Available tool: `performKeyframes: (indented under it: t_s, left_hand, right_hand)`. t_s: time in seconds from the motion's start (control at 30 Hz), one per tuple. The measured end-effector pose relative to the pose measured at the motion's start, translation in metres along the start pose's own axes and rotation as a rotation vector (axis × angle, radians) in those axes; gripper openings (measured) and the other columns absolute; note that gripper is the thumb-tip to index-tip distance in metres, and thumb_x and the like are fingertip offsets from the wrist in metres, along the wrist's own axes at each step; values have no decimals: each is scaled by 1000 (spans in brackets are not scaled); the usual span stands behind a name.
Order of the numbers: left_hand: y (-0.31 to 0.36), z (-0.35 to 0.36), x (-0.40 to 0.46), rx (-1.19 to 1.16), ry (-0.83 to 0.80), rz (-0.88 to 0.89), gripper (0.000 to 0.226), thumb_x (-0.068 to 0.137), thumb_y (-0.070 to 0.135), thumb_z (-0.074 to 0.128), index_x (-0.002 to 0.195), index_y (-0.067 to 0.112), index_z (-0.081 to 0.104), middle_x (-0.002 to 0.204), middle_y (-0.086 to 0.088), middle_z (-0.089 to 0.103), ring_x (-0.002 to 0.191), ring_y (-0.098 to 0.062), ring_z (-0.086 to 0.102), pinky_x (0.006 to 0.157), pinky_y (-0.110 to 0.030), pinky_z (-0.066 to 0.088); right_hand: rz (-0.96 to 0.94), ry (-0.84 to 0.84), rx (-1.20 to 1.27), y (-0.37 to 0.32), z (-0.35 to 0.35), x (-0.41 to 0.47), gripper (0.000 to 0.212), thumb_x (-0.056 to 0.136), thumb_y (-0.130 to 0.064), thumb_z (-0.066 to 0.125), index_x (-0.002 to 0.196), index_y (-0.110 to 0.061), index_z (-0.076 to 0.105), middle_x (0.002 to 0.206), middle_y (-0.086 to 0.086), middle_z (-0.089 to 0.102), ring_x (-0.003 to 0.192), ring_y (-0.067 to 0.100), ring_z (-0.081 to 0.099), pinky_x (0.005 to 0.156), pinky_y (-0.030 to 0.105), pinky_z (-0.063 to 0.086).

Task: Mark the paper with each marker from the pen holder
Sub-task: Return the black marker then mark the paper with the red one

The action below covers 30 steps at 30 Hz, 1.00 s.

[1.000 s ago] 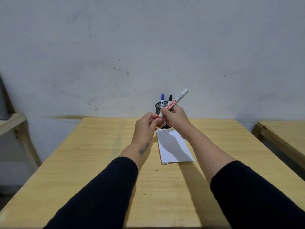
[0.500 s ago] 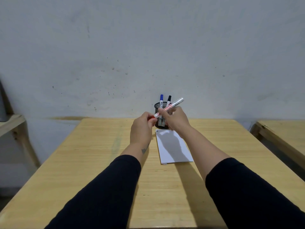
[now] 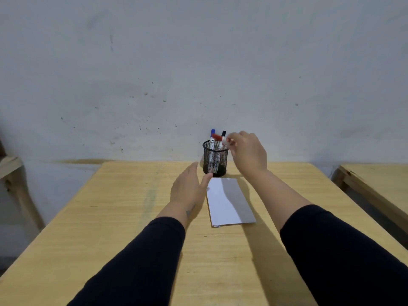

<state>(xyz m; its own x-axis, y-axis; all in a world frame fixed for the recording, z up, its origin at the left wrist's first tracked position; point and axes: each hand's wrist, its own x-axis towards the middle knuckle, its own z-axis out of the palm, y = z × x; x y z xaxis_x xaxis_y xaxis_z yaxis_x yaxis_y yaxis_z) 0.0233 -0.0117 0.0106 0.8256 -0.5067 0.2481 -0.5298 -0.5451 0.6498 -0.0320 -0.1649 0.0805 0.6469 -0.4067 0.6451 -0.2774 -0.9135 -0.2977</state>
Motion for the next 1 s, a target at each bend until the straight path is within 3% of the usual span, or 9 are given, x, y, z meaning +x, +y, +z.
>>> performKeyframes:
  t_s: [0.1, 0.2, 0.33, 0.43, 0.57, 0.73, 0.87, 1.0]
  left_hand:
    - [-27, 19, -7, 178, -151, -35, 74, 93, 61, 29, 150, 15, 19, 159, -4, 22, 148, -18, 11, 121, -44, 7]
    - [-38, 28, -11, 329, -216, 13, 83, 90, 68, 20, 152, 13, 13, 162, -1, 10, 148, -13, -1, 120, -44, -3]
    - [-38, 28, -8, 383, -225, 16, 82, 89, 67, 22, 152, 15, 13, 162, 3, 7, 148, -9, -2, 120, -43, -4]
    - [-38, 28, -8, 393, -210, 17, 81, 90, 66, 24, 152, 16, 14, 162, 4, 7, 148, -9, -2, 120, -43, -3]
    - [-38, 28, -8, 386, -209, 24, 78, 90, 65, 25, 152, 19, 15, 162, 4, 6, 148, -9, -3, 120, -43, -4]
    - [-37, 28, -9, 390, -218, 29, 76, 90, 65, 24, 152, 21, 15, 162, 4, 6, 148, -9, -4, 120, -44, -4]
    - [-37, 27, -8, 392, -218, 29, 75, 91, 64, 25, 151, 21, 16, 162, 3, 6, 148, -9, -3, 120, -44, -5]
    - [-37, 27, -8, 392, -219, 28, 75, 90, 64, 25, 151, 22, 16, 162, 3, 6, 148, -9, -3, 120, -44, -5]
  right_hand:
    - [179, 97, 284, -2, -9, 29, 21, 92, -20, 59, 112, -20, 65, 100, 3, 71, 90, 26, 62, 65, 29, 40]
    - [312, 151, 494, -5, -12, 51, 24, 92, -15, 59, 116, -16, 59, 86, -2, 66, 80, 20, 62, 71, 29, 46]
    - [457, 162, 606, -1, 4, 63, 25, 91, -16, 59, 116, -13, 57, 73, -8, 57, 74, 13, 55, 59, 19, 37]
    - [539, 71, 605, 5, 27, 58, 25, 90, -15, 61, 114, -11, 59, 74, -6, 57, 76, 15, 56, 69, 23, 43]
    - [604, -48, 504, 11, 55, 47, 26, 86, -21, 65, 111, -13, 62, 103, 6, 69, 94, 22, 64, 74, 26, 44]
    - [690, -112, 323, 13, 71, 44, 28, 86, -29, 63, 112, -18, 65, 126, 7, 50, 122, 28, 44, 92, 39, 46]
    - [732, -129, 383, 9, 74, 48, 30, 83, -21, 59, 111, -20, 66, 124, 8, 57, 113, 30, 55, 95, 42, 49]
    - [745, -134, 413, 6, 74, 49, 28, 82, -19, 60, 111, -20, 63, 120, 7, 61, 106, 27, 60, 82, 32, 47]
